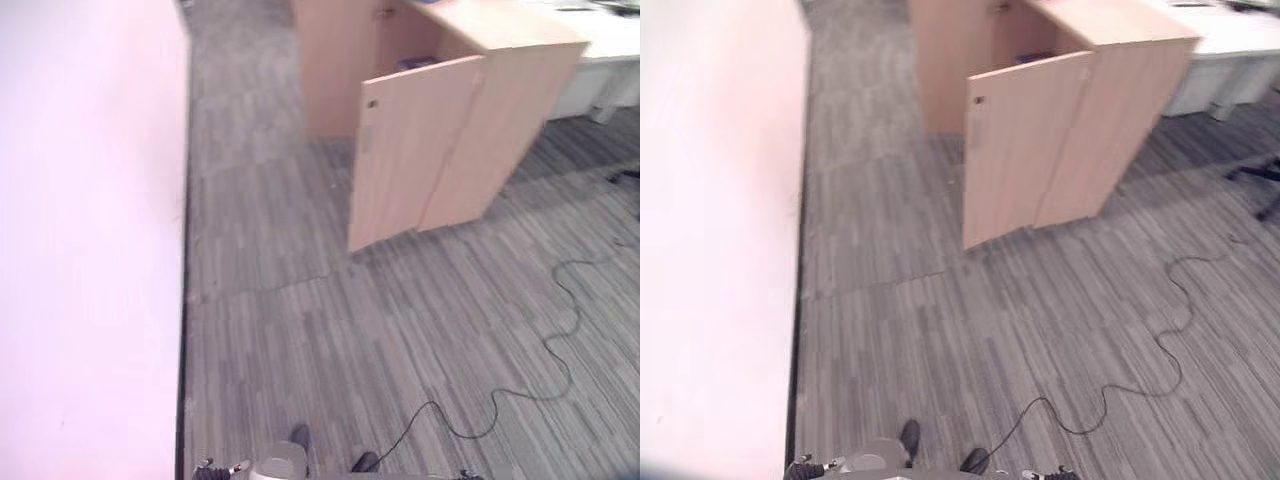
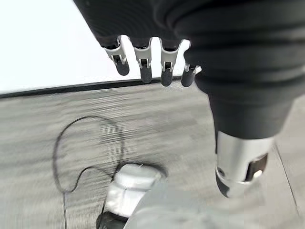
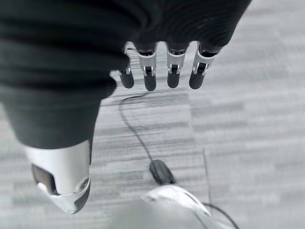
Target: Put the empty folder in the office cabinet
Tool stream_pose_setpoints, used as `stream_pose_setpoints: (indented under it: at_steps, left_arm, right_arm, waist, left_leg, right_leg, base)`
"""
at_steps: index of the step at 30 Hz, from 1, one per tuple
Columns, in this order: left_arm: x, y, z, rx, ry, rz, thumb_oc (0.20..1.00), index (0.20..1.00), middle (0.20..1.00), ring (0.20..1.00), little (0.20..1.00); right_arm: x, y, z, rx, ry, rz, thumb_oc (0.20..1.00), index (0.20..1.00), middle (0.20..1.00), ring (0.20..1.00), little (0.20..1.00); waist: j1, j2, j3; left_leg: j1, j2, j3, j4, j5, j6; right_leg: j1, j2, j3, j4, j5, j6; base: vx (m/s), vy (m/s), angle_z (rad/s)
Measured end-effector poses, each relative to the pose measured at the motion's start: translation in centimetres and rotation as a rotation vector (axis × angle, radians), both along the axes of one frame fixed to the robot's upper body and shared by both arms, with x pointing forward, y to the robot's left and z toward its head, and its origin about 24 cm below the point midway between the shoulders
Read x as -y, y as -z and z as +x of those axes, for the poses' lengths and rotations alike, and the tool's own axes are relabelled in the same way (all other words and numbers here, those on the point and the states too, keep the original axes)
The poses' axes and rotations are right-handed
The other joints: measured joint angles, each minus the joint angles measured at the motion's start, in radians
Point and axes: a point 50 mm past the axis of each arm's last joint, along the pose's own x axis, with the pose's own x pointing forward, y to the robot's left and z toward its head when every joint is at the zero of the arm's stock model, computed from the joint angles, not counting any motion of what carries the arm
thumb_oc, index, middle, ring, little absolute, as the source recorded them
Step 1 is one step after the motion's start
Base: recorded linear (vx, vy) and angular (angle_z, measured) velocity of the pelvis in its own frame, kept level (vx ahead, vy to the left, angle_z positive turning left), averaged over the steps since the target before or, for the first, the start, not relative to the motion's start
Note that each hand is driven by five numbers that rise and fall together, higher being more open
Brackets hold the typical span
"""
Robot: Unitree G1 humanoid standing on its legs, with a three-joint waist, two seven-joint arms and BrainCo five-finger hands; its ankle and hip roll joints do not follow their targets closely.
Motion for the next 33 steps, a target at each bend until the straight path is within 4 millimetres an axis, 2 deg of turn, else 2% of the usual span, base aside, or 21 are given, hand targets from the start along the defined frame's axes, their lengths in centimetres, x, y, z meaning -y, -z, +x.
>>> stream_pose_setpoints:
  at_steps: [1,3,4,5,6,9,11,17,18,19,20,21,22,25,26,27,28,29,30,32,33]
  left_arm:
    - [-0.1,0.1,-0.4,-0.017,-0.026,0.001,1.0,1.0,1.0,1.0,1.0]
    - [-0.1,0.2,-1.1,-0.031,-0.05,0.001,1.0,1.0,1.0,1.0,1.0]
    - [0.0,0.2,-1.6,-0.042,-0.057,-0.002,1.0,1.0,1.0,1.0,1.0]
    - [0.0,0.3,-2.0,-0.051,-0.059,-0.003,1.0,1.0,1.0,1.0,1.0]
    - [-0.3,0.2,-2.6,-0.063,-0.066,0.004,1.0,1.0,1.0,1.0,1.0]
    - [-1.4,-0.1,-2.5,-0.043,-0.096,0.032,1.0,1.0,1.0,1.0,1.0]
    - [-1.6,-0.2,-1.9,-0.017,-0.091,0.037,1.0,1.0,1.0,1.0,1.0]
    - [-0.8,-0.1,-1.4,-0.005,-0.088,0.015,1.0,1.0,1.0,1.0,1.0]
    - [-0.8,-0.1,-1.5,-0.007,-0.088,0.014,1.0,1.0,1.0,1.0,1.0]
    - [-0.8,-0.1,-1.4,-0.005,-0.086,0.013,1.0,1.0,1.0,1.0,1.0]
    - [-0.6,0.0,-1.2,-0.002,-0.084,0.008,1.0,1.0,1.0,1.0,1.0]
    - [-0.7,-0.1,-1.0,0.006,-0.082,0.011,1.0,1.0,1.0,1.0,1.0]
    - [-0.7,-0.1,-1.1,-0.001,-0.082,0.01,1.0,1.0,1.0,1.0,1.0]
    - [-1.0,0.0,-1.8,-0.034,-0.075,0.019,1.0,1.0,1.0,1.0,1.0]
    - [-1.9,-0.3,-1.8,-0.041,-0.044,0.045,1.0,1.0,1.0,1.0,1.0]
    - [-2.8,-0.6,-1.7,-0.041,-0.032,0.069,1.0,1.0,1.0,1.0,1.0]
    - [-3.1,-0.6,-1.7,-0.041,-0.032,0.076,1.0,1.0,1.0,1.0,1.0]
    - [-3.4,-0.8,-1.7,-0.04,-0.034,0.082,1.0,1.0,1.0,1.0,1.0]
    - [-3.3,-0.7,-1.8,-0.043,-0.036,0.078,1.0,1.0,1.0,1.0,1.0]
    - [-3.1,-0.7,-1.5,-0.034,-0.035,0.064,1.0,1.0,1.0,1.0,1.0]
    - [-3.1,-0.7,-1.5,-0.032,-0.034,0.062,1.0,1.0,1.0,1.0,1.0]
  right_arm:
    - [0.1,-0.1,0.3,0.012,0.01,-0.001,1.0,1.0,1.0,1.0,1.0]
    - [0.7,-0.2,0.3,0.017,0.027,-0.011,1.0,1.0,1.0,1.0,1.0]
    - [0.9,-0.3,0.3,0.02,0.036,-0.015,1.0,1.0,1.0,1.0,1.0]
    - [1.0,-0.3,0.1,0.018,0.051,-0.015,1.0,1.0,1.0,1.0,1.0]
    - [0.6,-0.1,0.0,0.012,0.052,-0.005,1.0,1.0,1.0,1.0,1.0]
    - [-0.9,0.4,-1.1,-0.014,0.055,0.036,1.0,1.0,1.0,1.0,1.0]
    - [-1.1,0.4,-1.0,-0.011,0.054,0.039,1.0,1.0,1.0,1.0,1.0]
    - [-0.6,0.4,-1.5,-0.042,0.047,0.032,1.0,1.0,1.0,1.0,1.0]
    - [-0.5,0.4,-1.8,-0.051,0.048,0.032,1.0,1.0,1.0,1.0,1.0]
    - [-0.4,0.4,-2.1,-0.059,0.056,0.033,1.0,1.0,1.0,1.0,1.0]
    - [0.1,0.5,-3.1,-0.088,0.067,0.025,1.0,1.0,1.0,1.0,1.0]
    - [0.3,0.5,-3.8,-0.105,0.082,0.021,1.0,1.0,1.0,1.0,1.0]
    - [0.7,0.4,-4.1,-0.107,0.094,0.018,1.0,1.0,1.0,1.0,1.0]
    - [1.2,0.3,-3.8,-0.097,0.086,0.012,1.0,1.0,1.0,1.0,1.0]
    - [0.6,0.4,-3.5,-0.092,0.079,0.034,1.0,1.0,1.0,1.0,1.0]
    - [-0.2,0.5,-2.6,-0.069,0.068,0.057,1.0,1.0,1.0,1.0,1.0]
    - [-0.4,0.5,-2.1,-0.058,0.065,0.063,1.0,1.0,1.0,1.0,1.0]
    - [-0.7,0.4,-1.3,-0.038,0.06,0.075,1.0,1.0,1.0,1.0,1.0]
    - [-0.8,0.3,-0.8,-0.026,0.054,0.075,1.0,1.0,1.0,1.0,1.0]
    - [-0.7,0.3,-0.5,-0.016,0.045,0.074,1.0,1.0,1.0,1.0,1.0]
    - [-0.8,0.2,-0.1,0.0,0.038,0.075,1.0,1.0,1.0,1.0,1.0]
  waist:
    - [-0.015,0.0,0.0]
    - [-0.022,0.019,-0.011]
    - [-0.027,0.035,-0.021]
    - [-0.034,0.051,-0.031]
    - [-0.033,0.052,-0.042]
    - [-0.038,0.017,-0.089]
    - [-0.037,0.011,-0.098]
    - [-0.034,0.041,-0.137]
    - [-0.037,0.042,-0.139]
    - [-0.039,0.04,-0.14]
    - [-0.049,0.045,-0.145]
    - [-0.054,0.04,-0.148]
    - [-0.058,0.037,-0.147]
    - [-0.072,0.047,-0.144]
    - [-0.074,0.056,-0.137]
    - [-0.085,0.042,-0.113]
    - [-0.084,0.038,-0.104]
    - [-0.09,0.032,-0.089]
    - [-0.098,0.042,-0.079]
    - [-0.115,0.044,-0.053]
    - [-0.121,0.041,-0.048]
  left_leg:
    - [0.011,0.033,0.111,-0.005,0.011,-0.015]
    - [0.043,0.074,0.229,-0.037,0.029,-0.022]
    - [0.061,0.084,0.27,-0.053,0.063,-0.016]
    - [0.072,0.079,0.289,-0.069,0.122,0.009]
    - [0.083,0.061,0.294,-0.071,0.148,0.047]
    - [0.085,-0.002,0.285,-0.076,0.12,0.08]
    - [0.085,-0.019,0.277,-0.078,0.113,0.091]
    - [0.1,-0.066,0.23,-0.103,0.101,0.089]
    - [0.103,-0.08,0.211,-0.11,0.099,0.088]
    - [0.102,-0.093,0.201,-0.115,0.089,0.09]
    - [0.11,-0.12,0.157,-0.121,0.08,0.099]
    - [0.123,-0.152,0.137,-0.119,0.072,0.11]
    - [0.131,-0.18,0.135,-0.1,0.053,0.132]
    - [0.149,-0.203,0.098,-0.116,0.033,0.171]
    - [0.156,-0.207,0.084,-0.116,0.035,0.194]
    - [0.156,-0.205,0.073,-0.112,0.034,0.2]
    - [0.156,-0.201,0.076,-0.112,0.036,0.203]
    - [0.158,-0.195,0.073,-0.112,0.033,0.203]
    - [0.161,-0.182,0.073,-0.112,0.035,0.199]
    - [0.183,-0.182,0.061,-0.113,0.021,0.185]
    - [0.182,-0.184,0.058,-0.119,0.019,0.187]
  right_leg:
    - [0.008,-0.008,-0.034,-0.003,0.002,0.01]
    - [0.03,-0.023,-0.079,0.001,0.0,0.045]
    - [0.039,-0.027,-0.095,0.003,0.004,0.063]
    - [0.048,-0.035,-0.101,0.013,0.006,0.092]
    - [0.056,-0.058,-0.098,0.028,0.012,0.11]
    - [0.058,-0.11,-0.092,0.031,0.034,0.148]
    - [0.061,-0.125,-0.089,0.031,0.043,0.159]
    - [0.103,-0.161,-0.116,0.035,0.045,0.166]
    - [0.116,-0.173,-0.138,0.046,0.04,0.181]
    - [0.124,-0.189,-0.157,0.066,0.034,0.199]
    - [0.141,-0.236,-0.201,0.145,0.002,0.227]
    - [0.149,-0.283,-0.209,0.2,-0.011,0.242]
    - [0.147,-0.334,-0.202,0.278,-0.026,0.256]
    - [0.118,-0.417,-0.152,0.433,-0.011,0.231]
    - [0.052,-0.433,-0.021,0.495,-0.042,0.219]
    - [0.004,-0.408,0.054,0.474,-0.058,0.226]
    - [-0.016,-0.395,0.081,0.458,-0.062,0.226]
    - [-0.08,-0.341,0.13,0.407,-0.068,0.22]
    - [-0.117,-0.29,0.185,0.37,-0.069,0.218]
    - [-0.193,-0.209,0.241,0.339,-0.061,0.229]
    - [-0.21,-0.187,0.254,0.327,-0.057,0.235]
  base:
    - [0.03,0.115,1.02]
    - [0.05,0.125,0.96]
    - [0.08,0.148,0.56]
    - [0.08,0.147,0.35]
    - [0.08,0.171,0.3]
    - [0.06,0.228,0.24]
    - [0.05,0.214,0.17]
    - [0.12,0.29,0.25]
    - [0.13,0.241,0.46]
    - [0.19,0.347,0.83]
    - [0.18,0.32,0.99]
    - [0.17,0.307,0.92]
    - [0.08,0.149,0.58]
    - [0.06,0.094,0.32]
    - [0.05,-0.013,0.31]
    - [0.07,-0.017,0.18]
    - [0.11,-0.053,0.07]
    - [0.13,-0.055,-0.01]
    - [0.16,-0.057,0.11]
    - [0.15,-0.032,0.19]
    - [0.15,-0.014,0.22]
